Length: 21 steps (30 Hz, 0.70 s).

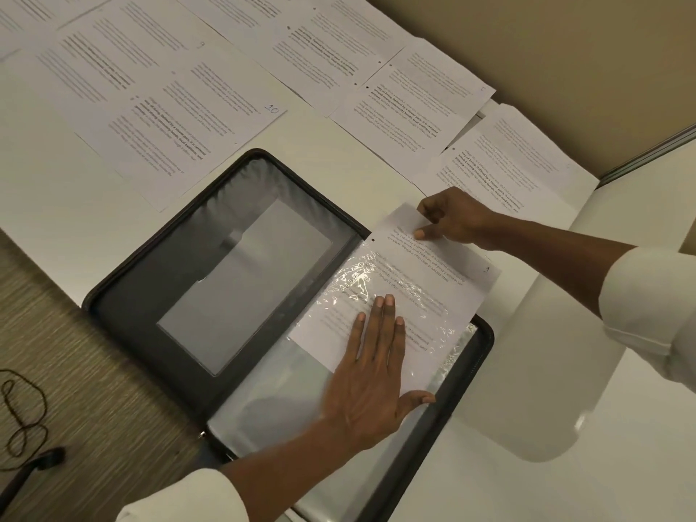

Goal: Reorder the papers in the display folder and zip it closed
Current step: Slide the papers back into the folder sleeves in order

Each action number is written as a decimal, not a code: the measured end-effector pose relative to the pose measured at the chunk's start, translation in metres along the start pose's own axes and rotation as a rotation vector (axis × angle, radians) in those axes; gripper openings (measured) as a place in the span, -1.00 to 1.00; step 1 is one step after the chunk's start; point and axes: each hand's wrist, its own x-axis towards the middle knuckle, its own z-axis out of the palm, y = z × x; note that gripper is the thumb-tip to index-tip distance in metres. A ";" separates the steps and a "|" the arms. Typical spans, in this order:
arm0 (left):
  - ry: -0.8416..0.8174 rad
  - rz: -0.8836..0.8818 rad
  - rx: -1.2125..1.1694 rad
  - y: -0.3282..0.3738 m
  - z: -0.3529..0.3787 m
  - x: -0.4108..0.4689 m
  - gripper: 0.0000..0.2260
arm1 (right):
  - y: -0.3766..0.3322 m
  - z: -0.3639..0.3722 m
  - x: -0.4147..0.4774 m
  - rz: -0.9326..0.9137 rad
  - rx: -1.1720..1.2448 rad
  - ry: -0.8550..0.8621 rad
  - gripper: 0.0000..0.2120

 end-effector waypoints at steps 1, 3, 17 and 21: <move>-0.004 0.001 0.003 0.000 -0.001 0.000 -0.01 | 0.001 -0.003 0.000 -0.008 -0.005 0.014 -0.84; -0.009 0.001 0.009 0.000 -0.001 -0.001 -0.01 | 0.001 -0.005 0.000 -0.009 -0.012 0.025 -0.83; -0.005 -0.005 0.011 -0.002 0.001 -0.002 -0.03 | -0.015 0.031 -0.018 0.005 0.085 0.059 -0.78; 0.001 -0.010 -0.021 -0.009 0.001 -0.006 -0.03 | -0.016 0.044 -0.024 0.032 0.056 0.084 -0.67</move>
